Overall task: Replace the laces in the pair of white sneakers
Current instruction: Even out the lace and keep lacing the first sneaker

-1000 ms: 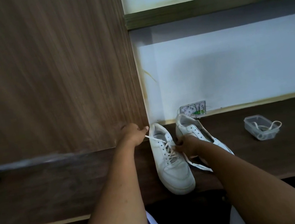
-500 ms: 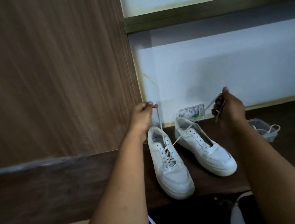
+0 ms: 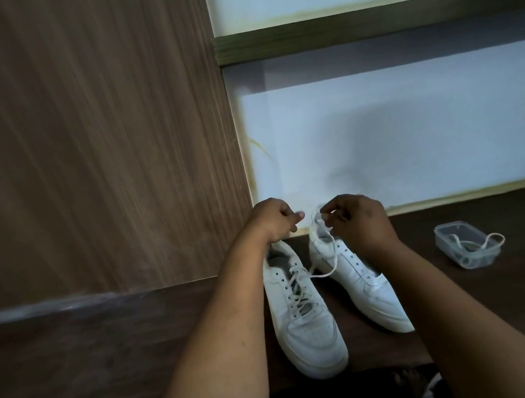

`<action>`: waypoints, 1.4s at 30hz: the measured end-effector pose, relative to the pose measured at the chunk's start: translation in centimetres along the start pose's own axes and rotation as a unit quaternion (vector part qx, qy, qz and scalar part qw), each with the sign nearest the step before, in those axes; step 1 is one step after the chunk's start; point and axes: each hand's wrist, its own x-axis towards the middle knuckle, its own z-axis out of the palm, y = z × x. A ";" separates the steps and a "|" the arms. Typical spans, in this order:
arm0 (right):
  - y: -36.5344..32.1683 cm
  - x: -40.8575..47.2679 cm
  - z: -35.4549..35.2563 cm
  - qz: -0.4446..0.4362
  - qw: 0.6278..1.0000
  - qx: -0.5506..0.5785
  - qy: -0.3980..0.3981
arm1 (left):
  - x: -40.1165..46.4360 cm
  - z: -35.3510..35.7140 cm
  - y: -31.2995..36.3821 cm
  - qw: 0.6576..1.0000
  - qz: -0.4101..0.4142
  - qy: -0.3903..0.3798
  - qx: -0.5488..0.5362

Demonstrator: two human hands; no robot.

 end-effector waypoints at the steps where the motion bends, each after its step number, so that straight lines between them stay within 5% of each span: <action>1: -0.1 -0.1 0.4 0.000 1.000 -0.002 0.006 | -0.3 0.1 -0.4 1.000 0.014 -0.015 -0.013; 6: -0.8 -0.2 2.3 0.014 1.000 -0.007 -0.006 | -3.1 1.1 -0.6 0.973 0.017 -0.112 -0.200; 8: -1.3 -0.6 2.6 0.054 0.991 0.119 -0.011 | -4.2 1.1 -0.8 0.956 -0.007 -0.112 -0.270; 11: -2.4 -1.4 2.5 0.129 0.917 0.371 -0.074 | -5.6 0.4 -1.6 0.939 -0.020 -0.102 -0.328; 14: -2.4 -1.6 2.5 0.130 0.880 0.445 -0.100 | -6.9 -0.1 -2.5 0.942 -0.023 -0.122 -0.312; 19: -1.5 -1.1 3.3 0.084 0.947 0.283 -0.127 | -7.8 0.2 -3.1 0.946 -0.047 -0.141 -0.288; 22: -0.5 -1.2 4.4 0.133 0.929 0.260 -0.230 | -8.0 0.0 -3.0 0.946 -0.057 -0.138 -0.289; 26: -0.1 -1.2 4.8 0.167 0.912 0.271 -0.259 | -7.8 0.1 -3.2 0.949 -0.078 -0.128 -0.278; 30: 0.8 -1.2 4.7 0.092 0.926 0.199 -0.306 | -7.6 -0.4 -3.4 0.951 -0.120 -0.084 -0.273; 36: 1.6 -0.8 6.0 -0.068 0.967 -0.041 -0.243 | -7.6 -0.9 -4.4 0.945 -0.207 -0.091 -0.235; 42: 1.3 -1.6 7.8 -0.071 0.981 0.059 -0.170 | -7.0 0.3 -5.4 0.910 -0.214 -0.066 -0.350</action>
